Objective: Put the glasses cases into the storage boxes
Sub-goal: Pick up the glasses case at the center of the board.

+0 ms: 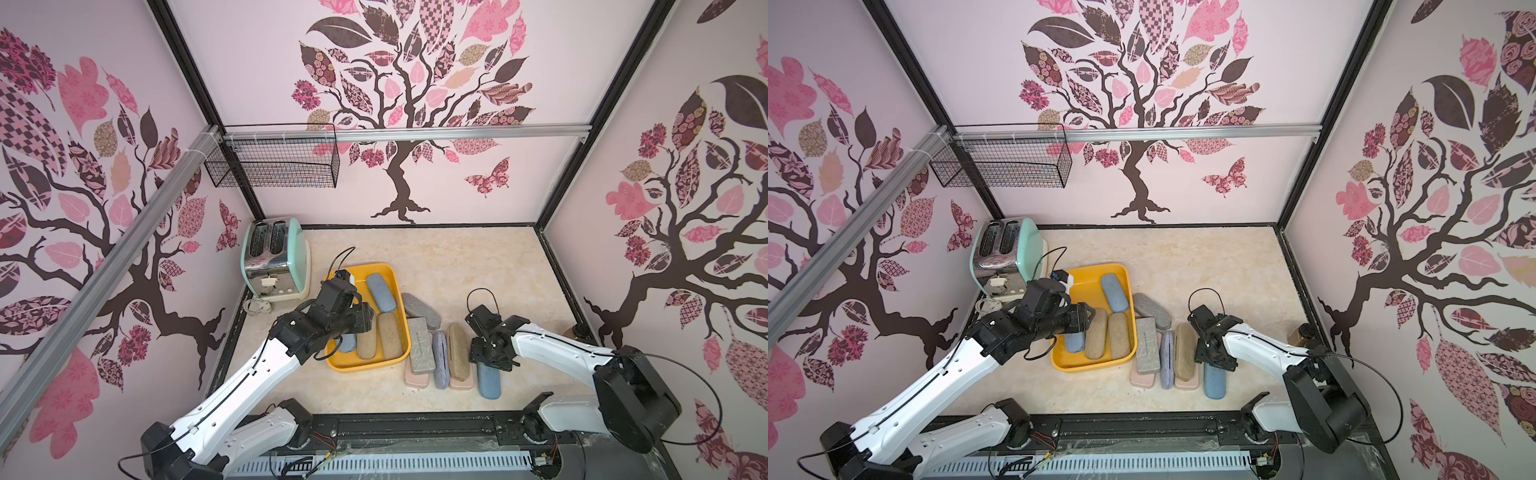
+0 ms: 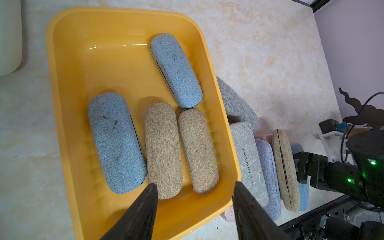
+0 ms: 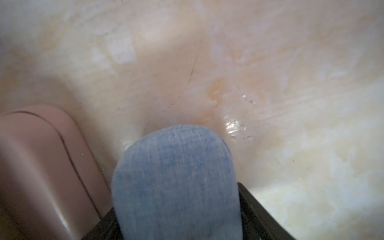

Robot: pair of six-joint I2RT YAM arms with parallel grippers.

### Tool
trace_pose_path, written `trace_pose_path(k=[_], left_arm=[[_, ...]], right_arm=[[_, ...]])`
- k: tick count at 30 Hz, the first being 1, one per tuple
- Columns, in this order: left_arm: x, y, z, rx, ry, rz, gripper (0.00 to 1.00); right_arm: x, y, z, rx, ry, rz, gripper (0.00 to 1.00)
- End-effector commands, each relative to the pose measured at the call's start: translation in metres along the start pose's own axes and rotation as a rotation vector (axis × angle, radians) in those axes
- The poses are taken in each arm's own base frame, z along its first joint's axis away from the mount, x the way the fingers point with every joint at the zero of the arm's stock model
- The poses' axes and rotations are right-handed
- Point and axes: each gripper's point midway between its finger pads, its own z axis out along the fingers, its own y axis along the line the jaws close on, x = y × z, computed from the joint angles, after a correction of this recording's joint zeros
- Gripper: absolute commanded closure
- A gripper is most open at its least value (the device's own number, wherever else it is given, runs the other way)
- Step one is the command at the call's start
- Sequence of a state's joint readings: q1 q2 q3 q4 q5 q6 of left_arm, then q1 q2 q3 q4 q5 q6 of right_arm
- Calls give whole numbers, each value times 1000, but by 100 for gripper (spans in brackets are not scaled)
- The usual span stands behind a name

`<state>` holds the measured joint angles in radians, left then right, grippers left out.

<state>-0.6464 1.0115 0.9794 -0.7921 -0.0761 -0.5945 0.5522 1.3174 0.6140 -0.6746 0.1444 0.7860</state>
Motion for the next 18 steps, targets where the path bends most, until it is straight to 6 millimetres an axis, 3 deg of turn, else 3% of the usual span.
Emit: trace_pose_path(k=[1,6,13,16,18], left_arm=[[3,8,1,-22,-3,9,39],[2,11,3,-42,-4,21,39],[-10,16,-5,-84,-42,35,39],[-15,27,-8,-131,-62,20,38],[-15,41,-6,-162,-47,-36,37]], right_arm=[[0,-4,-4,16,-2,4,32],[-15,-2,-27,-12,-79,19,40],[-55,18,-93,-97,-218,5,48],[-73,44,-123,-149,-293,-52,49],[-81,78,-143,-215,-343,-128,49]])
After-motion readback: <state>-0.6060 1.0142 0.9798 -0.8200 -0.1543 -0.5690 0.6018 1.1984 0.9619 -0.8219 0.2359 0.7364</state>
